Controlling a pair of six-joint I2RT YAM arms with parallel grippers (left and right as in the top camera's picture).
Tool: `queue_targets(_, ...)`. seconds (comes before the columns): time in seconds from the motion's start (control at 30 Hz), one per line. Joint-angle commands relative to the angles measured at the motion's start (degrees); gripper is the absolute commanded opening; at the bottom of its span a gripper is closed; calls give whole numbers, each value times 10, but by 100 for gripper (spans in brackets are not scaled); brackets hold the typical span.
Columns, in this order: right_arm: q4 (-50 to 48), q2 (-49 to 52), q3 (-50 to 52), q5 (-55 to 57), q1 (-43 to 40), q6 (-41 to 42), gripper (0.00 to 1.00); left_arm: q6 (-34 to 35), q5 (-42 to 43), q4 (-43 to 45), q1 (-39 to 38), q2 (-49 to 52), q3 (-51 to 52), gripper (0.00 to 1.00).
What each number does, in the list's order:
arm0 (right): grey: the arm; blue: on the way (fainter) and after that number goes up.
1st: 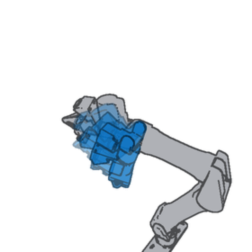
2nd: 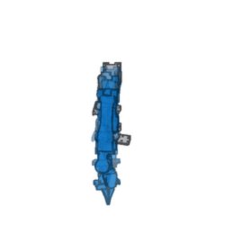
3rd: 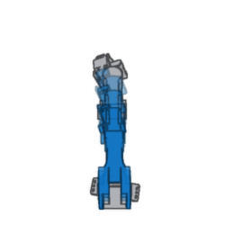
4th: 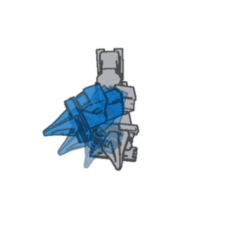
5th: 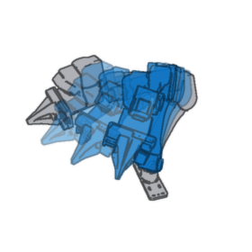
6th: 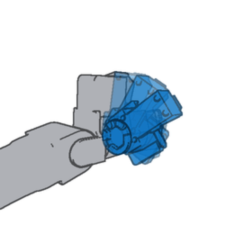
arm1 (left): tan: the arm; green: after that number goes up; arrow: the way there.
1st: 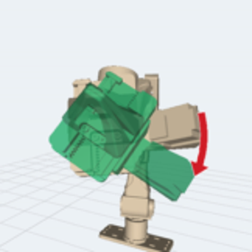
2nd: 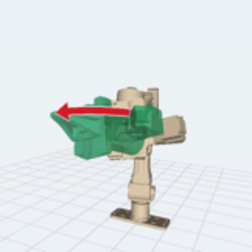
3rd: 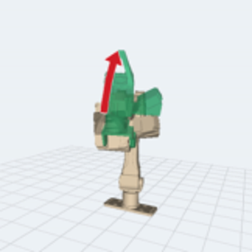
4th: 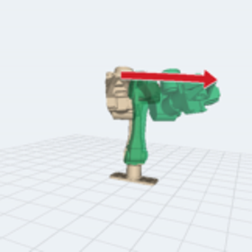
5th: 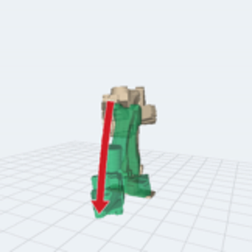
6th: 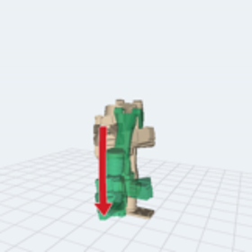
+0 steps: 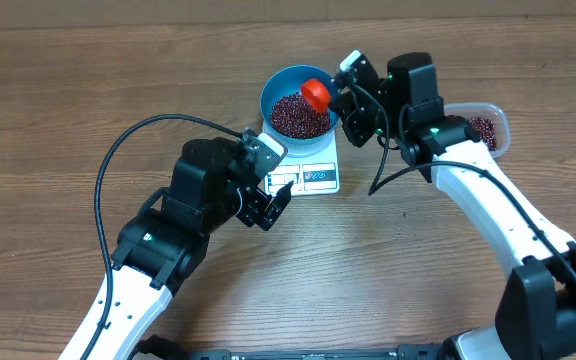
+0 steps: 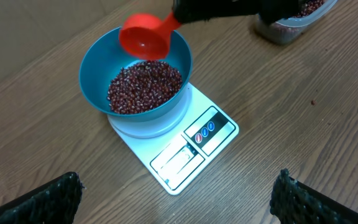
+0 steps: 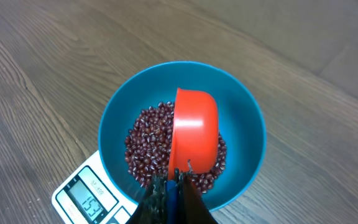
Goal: Scoop item into bowl and weigh 150g on scale
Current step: 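Lift the filled scoop and move it over the blue bowl, then tilt the scoop over the blue bowl and pour out the beans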
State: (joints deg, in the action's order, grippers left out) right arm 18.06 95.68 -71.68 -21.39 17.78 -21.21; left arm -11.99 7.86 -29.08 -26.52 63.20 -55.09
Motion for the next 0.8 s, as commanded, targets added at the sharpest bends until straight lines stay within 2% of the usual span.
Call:
queue_targets(0.0, -15, 15, -8, 4, 5, 2, 4, 9, -4, 1, 3, -2, 1, 100)
queue_targets(0.57, -74, 82, -8, 9, 6, -3, 4, 9, -4, 1, 3, -2, 1, 100)
queue_targets(0.77, -82, 86, -8, 13, 6, -64, 4, 9, -4, 1, 3, -2, 1, 100)
